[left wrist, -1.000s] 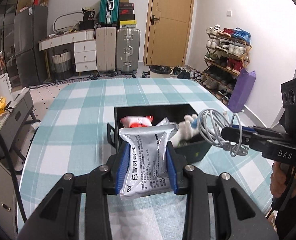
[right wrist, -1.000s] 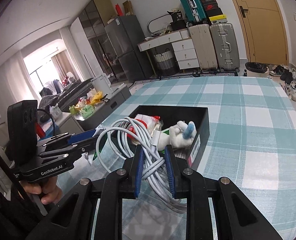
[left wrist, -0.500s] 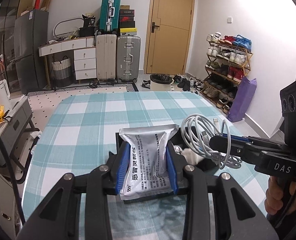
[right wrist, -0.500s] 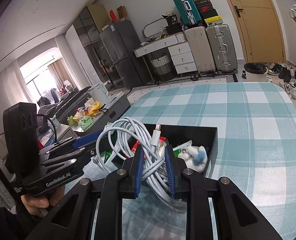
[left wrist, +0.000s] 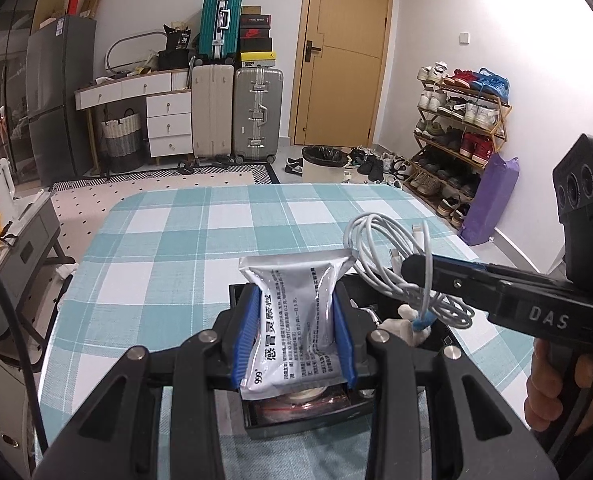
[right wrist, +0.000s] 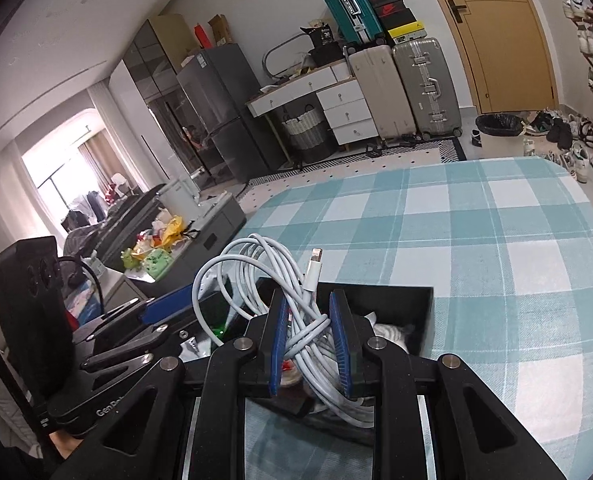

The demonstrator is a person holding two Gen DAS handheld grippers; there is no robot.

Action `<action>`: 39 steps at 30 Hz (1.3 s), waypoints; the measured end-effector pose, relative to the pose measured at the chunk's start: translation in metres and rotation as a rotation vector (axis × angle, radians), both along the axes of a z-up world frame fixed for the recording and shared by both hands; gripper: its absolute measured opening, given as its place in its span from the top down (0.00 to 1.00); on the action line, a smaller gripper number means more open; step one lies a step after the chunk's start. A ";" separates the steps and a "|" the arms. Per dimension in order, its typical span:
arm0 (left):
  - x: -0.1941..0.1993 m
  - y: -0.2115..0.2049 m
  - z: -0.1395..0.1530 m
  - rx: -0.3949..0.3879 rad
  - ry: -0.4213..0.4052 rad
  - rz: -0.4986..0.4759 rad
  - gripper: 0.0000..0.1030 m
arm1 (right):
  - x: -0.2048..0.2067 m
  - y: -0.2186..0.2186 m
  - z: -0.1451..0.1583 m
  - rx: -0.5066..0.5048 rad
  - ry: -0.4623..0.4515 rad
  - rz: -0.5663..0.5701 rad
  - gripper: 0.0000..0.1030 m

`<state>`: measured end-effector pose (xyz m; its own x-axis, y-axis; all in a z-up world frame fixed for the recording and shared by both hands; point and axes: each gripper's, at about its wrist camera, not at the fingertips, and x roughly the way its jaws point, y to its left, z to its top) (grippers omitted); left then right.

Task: Organize soft objects
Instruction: 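Carry the white sachet and cable over the black box, then open both grippers to drop the cable and sachet into the box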

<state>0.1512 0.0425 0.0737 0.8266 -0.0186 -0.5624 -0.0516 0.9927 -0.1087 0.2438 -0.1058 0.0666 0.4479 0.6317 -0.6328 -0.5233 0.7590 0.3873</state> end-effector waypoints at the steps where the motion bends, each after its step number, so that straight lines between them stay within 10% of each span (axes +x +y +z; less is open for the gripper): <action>1: 0.001 0.001 -0.001 -0.001 0.001 0.000 0.67 | 0.003 0.001 -0.001 -0.014 -0.006 -0.003 0.80; 24: 0.018 0.005 -0.011 -0.013 0.019 -0.007 0.67 | 0.033 0.044 -0.050 -0.290 -0.070 0.114 0.77; 28: 0.020 0.003 -0.012 -0.013 0.017 -0.015 0.67 | 0.028 0.039 -0.045 -0.290 -0.096 0.123 0.55; 39: 0.031 -0.008 -0.022 -0.012 0.036 -0.043 0.67 | 0.016 0.005 -0.030 -0.285 -0.130 0.067 0.39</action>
<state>0.1820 0.0342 0.0516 0.8043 -0.0606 -0.5911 -0.0128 0.9928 -0.1192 0.2593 -0.1006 0.0370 0.5003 0.4684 -0.7283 -0.6071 0.7895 0.0908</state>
